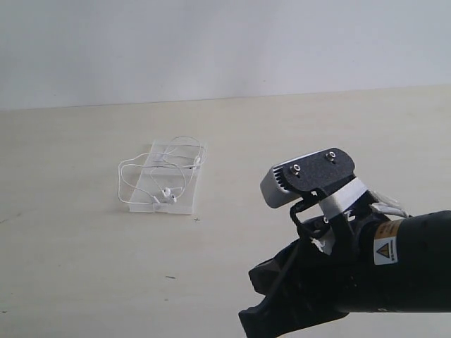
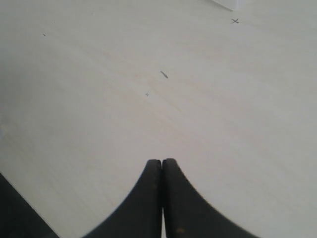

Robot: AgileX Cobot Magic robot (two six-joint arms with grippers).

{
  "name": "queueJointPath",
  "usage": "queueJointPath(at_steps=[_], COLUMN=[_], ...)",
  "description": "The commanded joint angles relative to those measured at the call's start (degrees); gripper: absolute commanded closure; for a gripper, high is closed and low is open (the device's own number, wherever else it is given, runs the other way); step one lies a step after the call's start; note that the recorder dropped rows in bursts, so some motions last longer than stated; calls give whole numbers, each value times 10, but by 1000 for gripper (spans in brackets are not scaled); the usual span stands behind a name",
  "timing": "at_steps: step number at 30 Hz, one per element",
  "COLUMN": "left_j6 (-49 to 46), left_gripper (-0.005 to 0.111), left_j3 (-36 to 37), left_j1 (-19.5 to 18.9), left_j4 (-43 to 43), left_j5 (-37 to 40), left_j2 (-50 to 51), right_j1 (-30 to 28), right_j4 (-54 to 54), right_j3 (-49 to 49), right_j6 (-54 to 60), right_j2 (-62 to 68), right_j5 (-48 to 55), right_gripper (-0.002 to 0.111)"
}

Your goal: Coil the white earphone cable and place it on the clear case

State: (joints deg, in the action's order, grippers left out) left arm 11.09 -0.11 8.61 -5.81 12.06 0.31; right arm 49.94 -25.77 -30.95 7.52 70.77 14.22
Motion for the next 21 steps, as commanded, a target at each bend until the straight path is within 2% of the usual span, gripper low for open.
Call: queueJointPath(at_steps=[1,4,21], left_j6=[9,6,-3], left_gripper=[107,107,107], left_j3=[1,1,1], left_j1=[-1,-1,-7], left_j4=[22,34,48], left_j5=[60,99,101], left_j2=[-3,-3,-3], right_j1=[1,1,1], right_j4=[2,2,2], right_j3=[2,2,2], right_j6=[-1,-1,-1], right_j2=[-3,-3,-3], right_j5=[-7,-7,-7], right_gripper=[108,108,108])
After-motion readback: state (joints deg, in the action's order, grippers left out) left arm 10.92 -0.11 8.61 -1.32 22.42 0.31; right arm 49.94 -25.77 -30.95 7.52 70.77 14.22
